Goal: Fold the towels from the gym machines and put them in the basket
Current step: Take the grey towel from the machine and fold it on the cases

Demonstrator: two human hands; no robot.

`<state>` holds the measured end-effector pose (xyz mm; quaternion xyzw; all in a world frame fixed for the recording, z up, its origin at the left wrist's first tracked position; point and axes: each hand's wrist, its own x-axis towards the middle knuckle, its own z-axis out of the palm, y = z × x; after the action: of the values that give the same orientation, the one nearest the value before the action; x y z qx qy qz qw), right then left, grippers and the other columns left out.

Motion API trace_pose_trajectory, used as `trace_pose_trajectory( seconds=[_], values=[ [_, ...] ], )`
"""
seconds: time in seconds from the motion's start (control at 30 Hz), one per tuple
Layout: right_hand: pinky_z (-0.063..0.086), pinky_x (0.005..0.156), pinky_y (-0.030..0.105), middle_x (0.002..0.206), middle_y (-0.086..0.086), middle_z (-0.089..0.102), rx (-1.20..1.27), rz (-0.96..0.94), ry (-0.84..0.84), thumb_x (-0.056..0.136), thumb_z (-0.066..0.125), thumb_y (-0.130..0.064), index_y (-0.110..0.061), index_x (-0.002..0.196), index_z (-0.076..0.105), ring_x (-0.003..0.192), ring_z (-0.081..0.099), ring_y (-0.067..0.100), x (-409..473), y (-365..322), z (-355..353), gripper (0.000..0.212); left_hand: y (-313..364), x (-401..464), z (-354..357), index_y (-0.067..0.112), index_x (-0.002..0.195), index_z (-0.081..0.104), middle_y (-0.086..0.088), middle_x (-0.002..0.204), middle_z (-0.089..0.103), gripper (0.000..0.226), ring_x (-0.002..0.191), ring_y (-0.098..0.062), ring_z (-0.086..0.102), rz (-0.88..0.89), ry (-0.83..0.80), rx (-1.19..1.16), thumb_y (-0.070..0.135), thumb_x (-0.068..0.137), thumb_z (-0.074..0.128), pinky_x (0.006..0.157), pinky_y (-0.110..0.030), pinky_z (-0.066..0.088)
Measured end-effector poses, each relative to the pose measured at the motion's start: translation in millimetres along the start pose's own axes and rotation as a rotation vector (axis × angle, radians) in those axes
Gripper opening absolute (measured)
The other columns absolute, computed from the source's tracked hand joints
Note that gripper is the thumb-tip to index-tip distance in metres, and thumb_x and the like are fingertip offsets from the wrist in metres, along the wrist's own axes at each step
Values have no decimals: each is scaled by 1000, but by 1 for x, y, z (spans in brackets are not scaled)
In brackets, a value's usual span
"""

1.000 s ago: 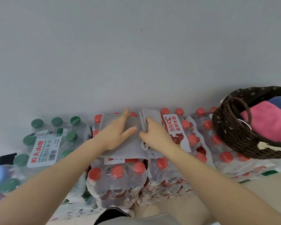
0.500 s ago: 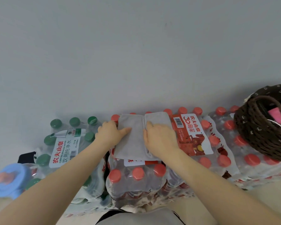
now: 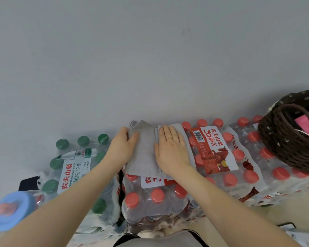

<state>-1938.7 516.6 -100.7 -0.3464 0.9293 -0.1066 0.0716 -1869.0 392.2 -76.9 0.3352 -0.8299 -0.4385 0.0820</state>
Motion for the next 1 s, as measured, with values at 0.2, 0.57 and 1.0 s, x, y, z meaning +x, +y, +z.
trace_pose_trajectory(
  seconds=[0.2,0.57,1.0],
  values=[
    [-11,115,42,157,8,-11,-67,-62,-12,97,25,-25,-7,148,-3,144,-14,27,6,-44,4,61,-20,-6,-33,10,89,47,-2,81,52,24,73,-16,49,-176,122,-213,33,94,43,63,-32,39],
    [-7,116,38,157,10,-13,26,-126,-229,98,20,-42,-10,149,3,144,-13,26,14,-44,1,62,-14,-12,-34,14,86,52,-5,81,59,13,73,-15,57,-244,26,-652,25,93,51,68,-30,50],
    [50,84,21,93,8,66,1494,136,-367,98,34,-17,-7,98,63,90,62,16,6,11,-40,31,22,-8,13,9,88,54,-4,63,56,17,41,-6,53,-54,-295,-386,20,96,44,43,-17,46]
  ],
)
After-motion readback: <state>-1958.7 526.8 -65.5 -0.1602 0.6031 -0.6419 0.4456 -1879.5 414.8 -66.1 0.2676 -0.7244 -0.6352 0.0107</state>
